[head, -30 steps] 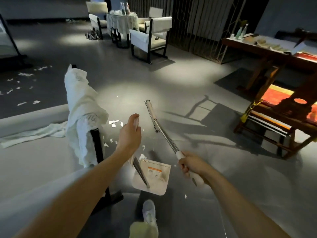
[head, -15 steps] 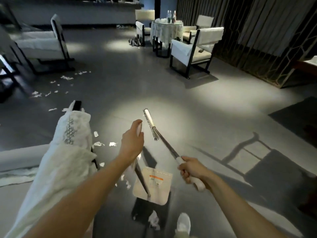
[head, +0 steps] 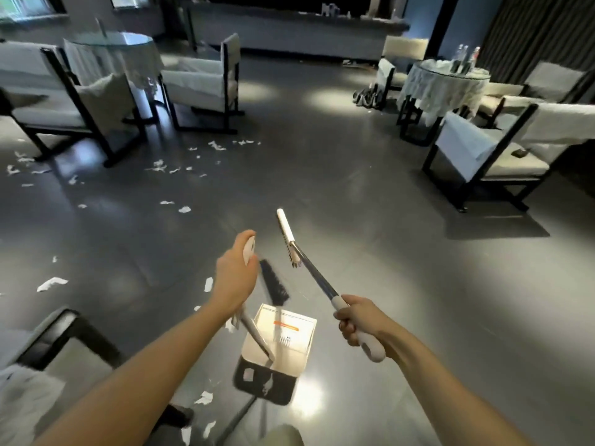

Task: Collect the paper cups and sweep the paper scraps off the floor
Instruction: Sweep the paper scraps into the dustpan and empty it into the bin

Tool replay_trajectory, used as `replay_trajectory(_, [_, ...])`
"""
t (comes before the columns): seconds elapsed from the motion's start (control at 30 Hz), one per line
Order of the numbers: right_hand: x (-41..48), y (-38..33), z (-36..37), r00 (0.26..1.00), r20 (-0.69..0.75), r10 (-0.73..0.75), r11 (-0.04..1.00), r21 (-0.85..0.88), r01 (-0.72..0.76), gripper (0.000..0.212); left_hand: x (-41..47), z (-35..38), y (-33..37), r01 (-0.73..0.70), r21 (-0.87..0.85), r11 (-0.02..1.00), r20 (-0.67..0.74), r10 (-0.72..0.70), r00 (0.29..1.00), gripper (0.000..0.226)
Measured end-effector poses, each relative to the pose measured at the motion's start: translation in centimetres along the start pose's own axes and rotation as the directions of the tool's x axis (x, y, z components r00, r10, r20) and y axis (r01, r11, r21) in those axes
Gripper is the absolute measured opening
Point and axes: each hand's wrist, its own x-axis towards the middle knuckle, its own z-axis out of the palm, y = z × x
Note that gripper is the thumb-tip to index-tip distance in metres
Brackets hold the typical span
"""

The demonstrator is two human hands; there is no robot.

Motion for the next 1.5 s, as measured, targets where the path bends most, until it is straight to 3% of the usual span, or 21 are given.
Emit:
replay_trajectory(0.27, [22.7, -15.2, -6.2, 0.994, 0.111, -0.003, 0.999, -0.041, 0.008, 0.018, 25.2, 8.8, 0.2, 0.023, 0.037, 0.999, -0.047, -0.021, 0.999, 0.037])
replay_trajectory(0.67, [51.6, -37.0, -13.9, 0.986, 0.168, 0.002, 1.0, -0.02, 0.001, 0.024, 60.1, 17.5, 4.1, -0.001, 0.135, 0.991, -0.018, 0.004, 1.0, 0.038])
replay_trajectory(0.9, [70.0, -47.8, -21.3, 0.987, 0.147, 0.064, 0.997, 0.044, -0.071, 0.047, 81.8, 27.0, 5.9, -0.067, 0.162, 0.984, 0.067, 0.057, 0.996, 0.041])
replay_trajectory(1.2, [88.1, -59.3, -32.1, 0.994, 0.035, 0.101, 0.99, 0.099, -0.104, 0.031, 105.3, 37.9, 10.6, -0.078, 0.143, 0.987, 0.14, 0.058, 0.988, 0.04])
replay_trajectory(1.5, [105.6, -68.8, -43.2, 0.98, -0.103, 0.169, 0.954, 0.265, -0.137, 0.049, 125.5, 51.0, 13.9, -0.167, 0.07, 0.983, 0.312, 0.138, 0.94, 0.039])
